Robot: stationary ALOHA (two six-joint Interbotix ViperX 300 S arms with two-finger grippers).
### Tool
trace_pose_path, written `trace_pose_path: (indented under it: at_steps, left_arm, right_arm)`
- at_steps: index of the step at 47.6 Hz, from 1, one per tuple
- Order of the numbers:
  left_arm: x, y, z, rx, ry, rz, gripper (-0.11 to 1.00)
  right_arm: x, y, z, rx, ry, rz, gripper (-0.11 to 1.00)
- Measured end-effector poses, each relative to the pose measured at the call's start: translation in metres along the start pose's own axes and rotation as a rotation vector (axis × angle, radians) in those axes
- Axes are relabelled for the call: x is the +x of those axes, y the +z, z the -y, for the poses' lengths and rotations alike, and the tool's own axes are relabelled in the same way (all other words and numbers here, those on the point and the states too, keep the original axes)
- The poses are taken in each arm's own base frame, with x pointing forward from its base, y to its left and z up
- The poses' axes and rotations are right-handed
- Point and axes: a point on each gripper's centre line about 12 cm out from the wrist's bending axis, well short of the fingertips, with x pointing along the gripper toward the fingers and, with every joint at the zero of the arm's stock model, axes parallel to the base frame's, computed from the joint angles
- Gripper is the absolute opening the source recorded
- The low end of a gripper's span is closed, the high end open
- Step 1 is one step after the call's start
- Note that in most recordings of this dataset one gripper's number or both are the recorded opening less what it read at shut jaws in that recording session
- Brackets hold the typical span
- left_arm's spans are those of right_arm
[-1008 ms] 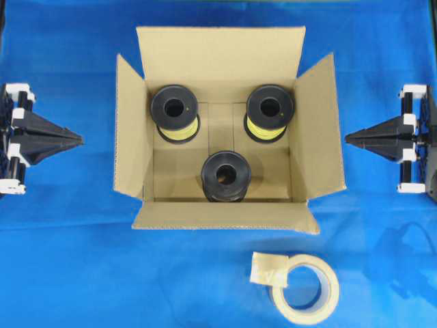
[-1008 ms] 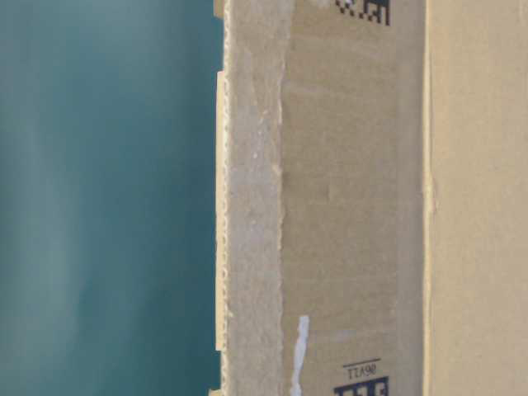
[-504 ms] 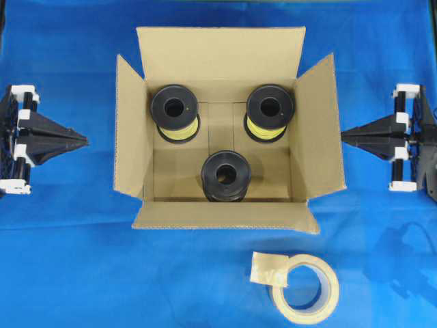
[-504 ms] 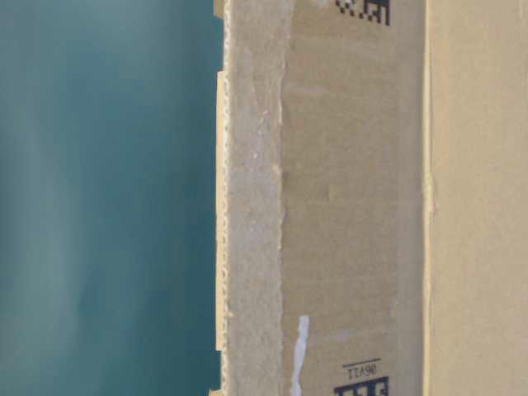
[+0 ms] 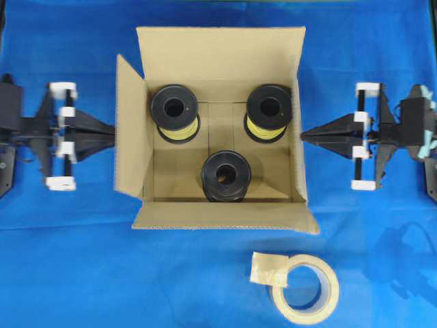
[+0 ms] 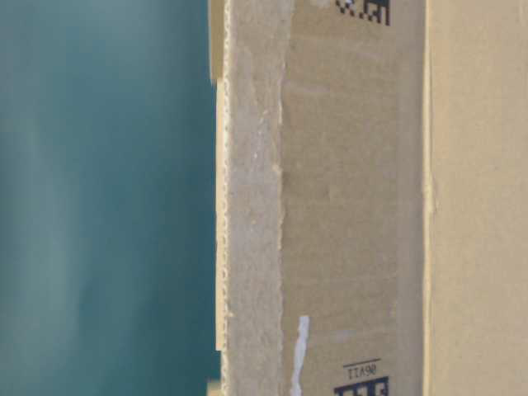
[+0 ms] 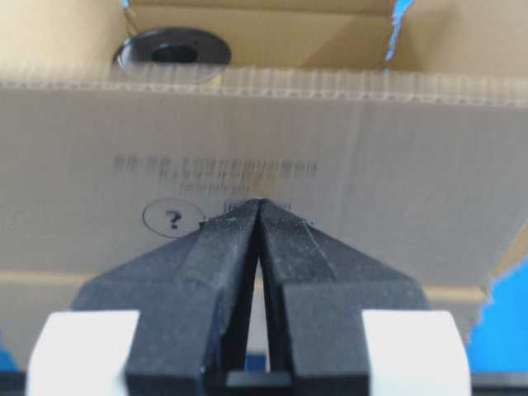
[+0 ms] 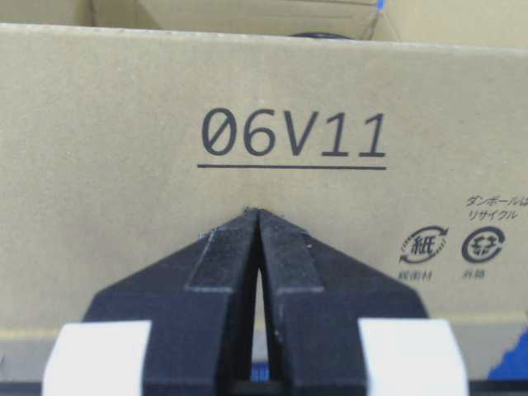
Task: Close the cardboard box.
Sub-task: 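Push the left and right side flaps inward with both grippers, then hold the left flap down with the left gripper, right gripper pressing right flap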
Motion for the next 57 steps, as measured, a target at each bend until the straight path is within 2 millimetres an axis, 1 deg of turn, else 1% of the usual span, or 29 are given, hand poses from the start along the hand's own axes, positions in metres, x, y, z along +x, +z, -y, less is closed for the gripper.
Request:
trace_pose_path:
  at_steps: [6,13,17,24,31,33,40,50,57]
  left_arm:
    - [0.024,0.001,-0.002,0.009,0.010,-0.015,0.00]
    - [0.040,0.003,-0.004,0.017,0.017,-0.018,0.00]
    - [0.044,0.005,-0.004,0.021,0.018,-0.013,0.00]
    - [0.046,0.007,-0.005,0.019,0.023,-0.009,0.00]
    - [0.048,0.005,-0.005,0.019,0.023,-0.016,0.00]
    - [0.050,0.004,-0.005,0.019,0.023,-0.024,0.00]
    - [0.060,-0.005,-0.005,0.020,0.024,-0.067,0.00]
    - [0.073,-0.028,-0.006,-0.002,0.028,-0.142,0.00]
    - [0.077,-0.029,-0.006,-0.010,0.029,-0.145,0.00]
  right_arm:
    - [0.011,0.003,-0.001,-0.006,0.000,-0.003,0.00]
    - [0.020,0.003,-0.001,-0.006,-0.002,-0.011,0.00]
    - [0.023,0.004,-0.002,-0.007,-0.001,-0.011,0.00]
    - [0.023,0.004,-0.002,-0.008,-0.001,-0.011,0.00]
    - [0.025,0.004,-0.002,-0.008,-0.001,-0.012,0.00]
    - [0.028,0.004,-0.002,-0.007,-0.001,-0.017,0.00]
    - [0.039,-0.005,-0.002,-0.007,-0.004,-0.073,0.00]
    - [0.049,-0.017,-0.002,0.000,-0.009,-0.128,0.00]
    - [0.050,-0.019,-0.001,0.004,-0.013,-0.136,0.00]
